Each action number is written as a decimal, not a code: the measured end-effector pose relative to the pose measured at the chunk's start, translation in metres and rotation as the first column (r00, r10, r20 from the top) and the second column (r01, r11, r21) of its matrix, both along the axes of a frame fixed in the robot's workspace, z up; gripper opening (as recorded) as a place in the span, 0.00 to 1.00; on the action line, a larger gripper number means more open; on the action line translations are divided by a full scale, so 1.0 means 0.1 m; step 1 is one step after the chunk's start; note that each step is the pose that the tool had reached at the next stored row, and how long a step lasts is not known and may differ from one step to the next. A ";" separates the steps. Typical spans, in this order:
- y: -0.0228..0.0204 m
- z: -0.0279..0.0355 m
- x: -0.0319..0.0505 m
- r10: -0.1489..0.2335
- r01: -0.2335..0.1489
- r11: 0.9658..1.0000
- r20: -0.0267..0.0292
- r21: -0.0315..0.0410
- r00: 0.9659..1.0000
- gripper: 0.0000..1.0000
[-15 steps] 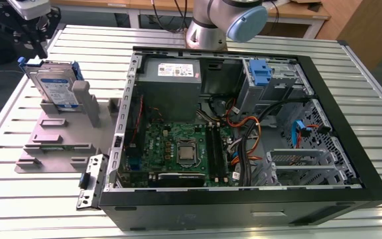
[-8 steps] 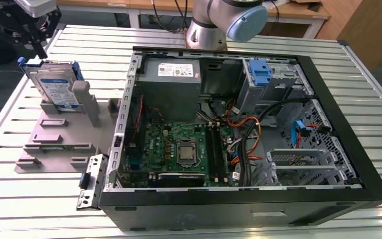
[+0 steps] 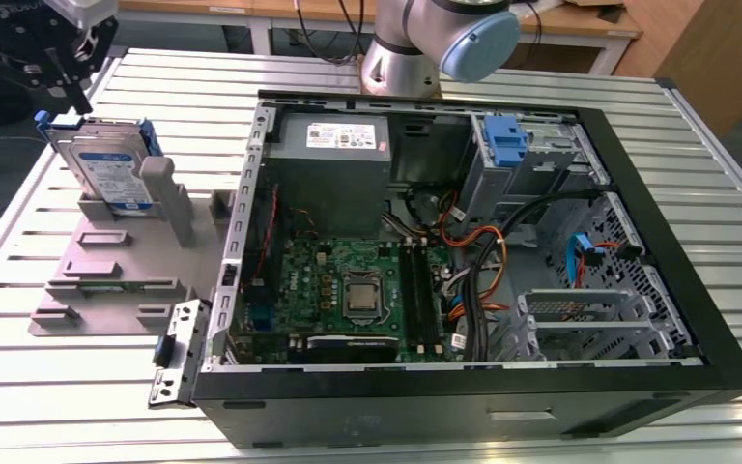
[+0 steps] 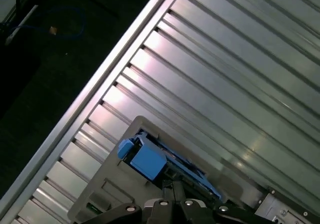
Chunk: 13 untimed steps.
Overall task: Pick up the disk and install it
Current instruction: 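Pick up the disk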
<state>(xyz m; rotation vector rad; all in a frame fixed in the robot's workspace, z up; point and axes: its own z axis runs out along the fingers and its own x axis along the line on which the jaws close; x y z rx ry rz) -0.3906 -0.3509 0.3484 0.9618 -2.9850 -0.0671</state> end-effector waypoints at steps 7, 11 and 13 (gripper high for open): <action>0.000 0.000 0.000 0.127 -0.127 0.992 0.000 0.000 0.992 0.11; 0.000 0.000 0.000 0.199 -0.199 0.980 0.000 0.000 0.980 0.11; -0.001 0.000 0.000 0.235 -0.235 0.972 0.000 0.000 0.972 0.11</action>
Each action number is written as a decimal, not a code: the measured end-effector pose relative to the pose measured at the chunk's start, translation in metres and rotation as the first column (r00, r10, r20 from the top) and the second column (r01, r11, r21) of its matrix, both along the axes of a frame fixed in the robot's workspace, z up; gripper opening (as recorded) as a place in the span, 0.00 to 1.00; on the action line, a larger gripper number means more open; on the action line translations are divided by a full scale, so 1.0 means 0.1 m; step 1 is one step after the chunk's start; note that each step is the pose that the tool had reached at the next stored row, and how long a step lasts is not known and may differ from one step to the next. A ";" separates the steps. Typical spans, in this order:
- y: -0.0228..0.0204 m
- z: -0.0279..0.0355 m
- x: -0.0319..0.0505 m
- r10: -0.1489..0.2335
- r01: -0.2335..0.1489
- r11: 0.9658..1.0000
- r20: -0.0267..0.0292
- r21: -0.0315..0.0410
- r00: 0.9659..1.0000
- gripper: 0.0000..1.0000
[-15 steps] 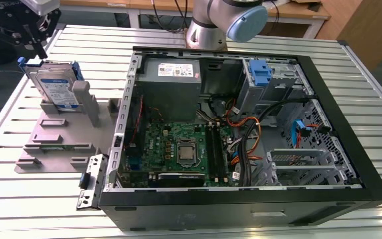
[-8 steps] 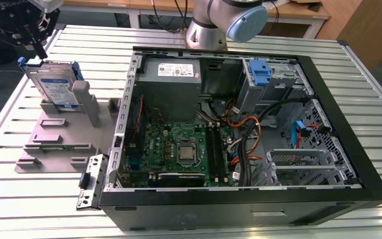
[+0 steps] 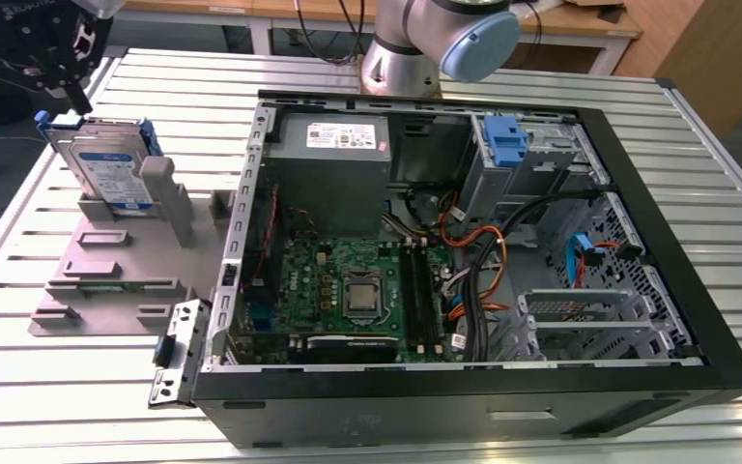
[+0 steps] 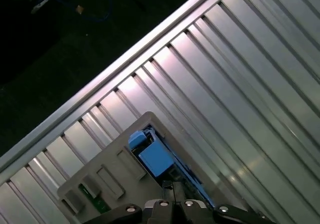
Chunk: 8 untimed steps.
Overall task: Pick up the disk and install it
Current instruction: 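Pick up the disk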
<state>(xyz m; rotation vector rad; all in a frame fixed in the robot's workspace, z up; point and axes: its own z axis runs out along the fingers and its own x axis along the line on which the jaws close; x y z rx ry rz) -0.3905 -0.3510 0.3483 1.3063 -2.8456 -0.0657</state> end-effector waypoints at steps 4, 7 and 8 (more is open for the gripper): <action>0.000 0.000 0.000 0.071 -0.071 0.997 0.000 0.000 0.997 0.11; 0.000 0.000 0.000 0.125 -0.125 0.992 0.000 0.000 0.992 0.11; 0.000 -0.001 0.000 0.144 -0.144 0.990 0.000 0.000 0.990 0.11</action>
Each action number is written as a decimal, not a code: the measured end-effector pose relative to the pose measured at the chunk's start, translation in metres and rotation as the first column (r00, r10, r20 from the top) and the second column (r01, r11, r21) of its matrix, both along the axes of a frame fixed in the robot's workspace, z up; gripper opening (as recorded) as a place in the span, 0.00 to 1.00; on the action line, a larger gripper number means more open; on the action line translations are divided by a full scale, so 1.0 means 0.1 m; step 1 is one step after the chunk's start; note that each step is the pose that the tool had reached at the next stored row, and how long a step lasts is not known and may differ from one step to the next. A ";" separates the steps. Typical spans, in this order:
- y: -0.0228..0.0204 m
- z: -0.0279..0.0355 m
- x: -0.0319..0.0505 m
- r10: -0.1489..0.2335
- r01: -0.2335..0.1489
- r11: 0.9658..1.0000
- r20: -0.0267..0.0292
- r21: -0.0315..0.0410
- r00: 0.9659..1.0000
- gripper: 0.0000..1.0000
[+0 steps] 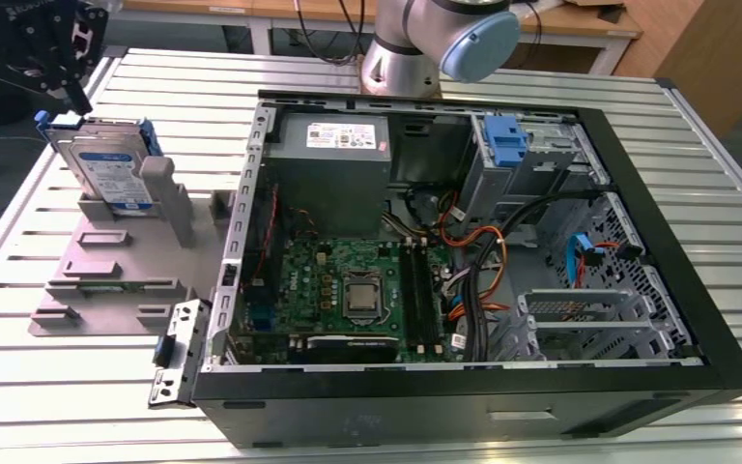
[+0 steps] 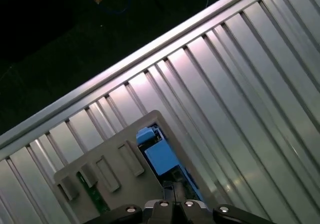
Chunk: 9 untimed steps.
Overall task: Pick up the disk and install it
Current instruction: 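Pick up the disk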
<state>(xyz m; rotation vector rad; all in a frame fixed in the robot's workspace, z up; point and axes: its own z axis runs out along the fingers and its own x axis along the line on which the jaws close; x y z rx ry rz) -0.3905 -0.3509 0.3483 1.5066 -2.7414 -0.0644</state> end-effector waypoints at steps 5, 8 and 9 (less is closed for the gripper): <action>0.000 -0.001 0.000 0.090 -0.090 0.996 0.000 0.000 0.996 0.11; 0.000 -0.002 0.000 0.145 -0.145 0.989 0.000 0.000 0.989 0.11; 0.000 -0.002 0.000 0.163 -0.163 0.987 0.000 0.000 0.987 0.11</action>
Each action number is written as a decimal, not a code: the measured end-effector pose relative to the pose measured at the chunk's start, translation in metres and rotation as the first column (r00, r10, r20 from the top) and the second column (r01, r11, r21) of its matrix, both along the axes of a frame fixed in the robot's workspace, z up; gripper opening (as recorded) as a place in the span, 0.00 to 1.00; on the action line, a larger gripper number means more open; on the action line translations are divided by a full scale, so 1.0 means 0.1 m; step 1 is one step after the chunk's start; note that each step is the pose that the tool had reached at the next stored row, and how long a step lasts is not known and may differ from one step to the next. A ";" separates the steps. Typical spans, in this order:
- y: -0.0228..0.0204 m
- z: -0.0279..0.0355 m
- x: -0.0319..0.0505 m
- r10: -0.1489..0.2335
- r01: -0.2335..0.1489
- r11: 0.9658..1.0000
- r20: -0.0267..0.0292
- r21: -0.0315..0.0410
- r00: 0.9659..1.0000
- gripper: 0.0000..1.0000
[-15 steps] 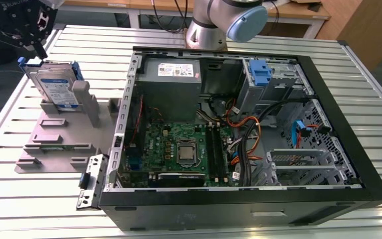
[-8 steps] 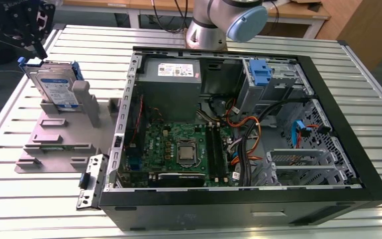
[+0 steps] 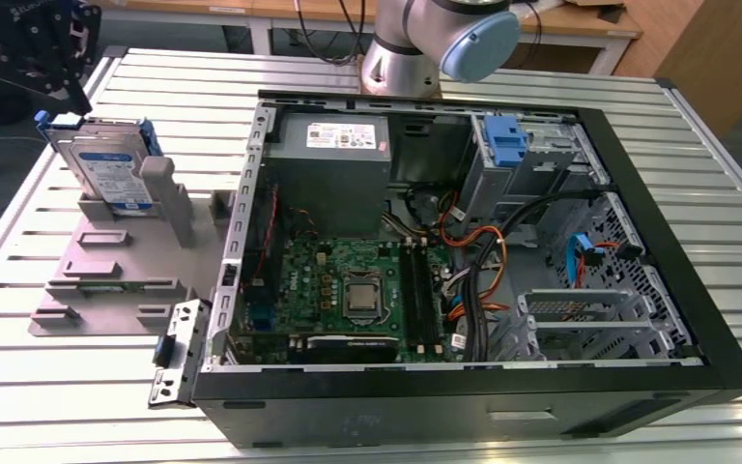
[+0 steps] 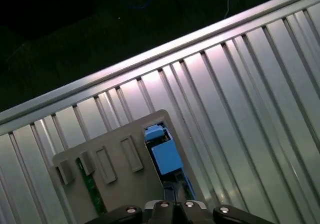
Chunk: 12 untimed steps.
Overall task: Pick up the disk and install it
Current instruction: 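Pick up the disk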
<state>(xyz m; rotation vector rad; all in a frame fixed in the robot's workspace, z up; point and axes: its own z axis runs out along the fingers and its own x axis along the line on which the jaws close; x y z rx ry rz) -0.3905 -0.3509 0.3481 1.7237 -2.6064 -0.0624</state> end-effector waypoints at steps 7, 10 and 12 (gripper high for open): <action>0.000 -0.002 0.000 0.127 -0.127 0.992 0.000 0.000 0.992 0.11; 0.000 -0.004 0.000 0.181 -0.181 0.983 0.000 0.000 0.983 0.11; 0.000 -0.005 0.000 0.217 -0.217 0.976 0.000 0.000 0.976 0.11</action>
